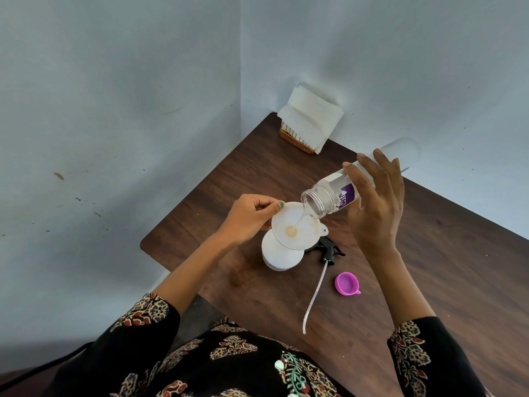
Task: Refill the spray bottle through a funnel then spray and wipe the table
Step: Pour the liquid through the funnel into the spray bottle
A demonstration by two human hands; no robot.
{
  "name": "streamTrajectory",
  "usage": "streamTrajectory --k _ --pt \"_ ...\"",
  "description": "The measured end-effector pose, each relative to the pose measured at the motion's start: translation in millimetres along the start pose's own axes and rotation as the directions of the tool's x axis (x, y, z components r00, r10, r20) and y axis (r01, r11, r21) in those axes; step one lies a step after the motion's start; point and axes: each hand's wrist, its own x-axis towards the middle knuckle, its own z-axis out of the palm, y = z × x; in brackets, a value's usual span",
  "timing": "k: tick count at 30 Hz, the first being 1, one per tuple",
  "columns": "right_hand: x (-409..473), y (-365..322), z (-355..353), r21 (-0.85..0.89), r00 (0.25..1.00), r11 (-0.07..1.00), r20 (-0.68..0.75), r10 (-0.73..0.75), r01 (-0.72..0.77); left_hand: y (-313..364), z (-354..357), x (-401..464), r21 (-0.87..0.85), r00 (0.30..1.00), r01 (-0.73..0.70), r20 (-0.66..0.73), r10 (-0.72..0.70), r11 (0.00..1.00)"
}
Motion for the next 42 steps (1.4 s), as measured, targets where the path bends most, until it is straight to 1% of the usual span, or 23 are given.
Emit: streamTrajectory --k 42 --pt "-0.7 -0.8 1.7 0.006 0.999 1.0 -0.03 -0.014 0.015 2.8 -0.7 -1.3 0.037 1.0 0.009 0.005 -0.01 0.999"
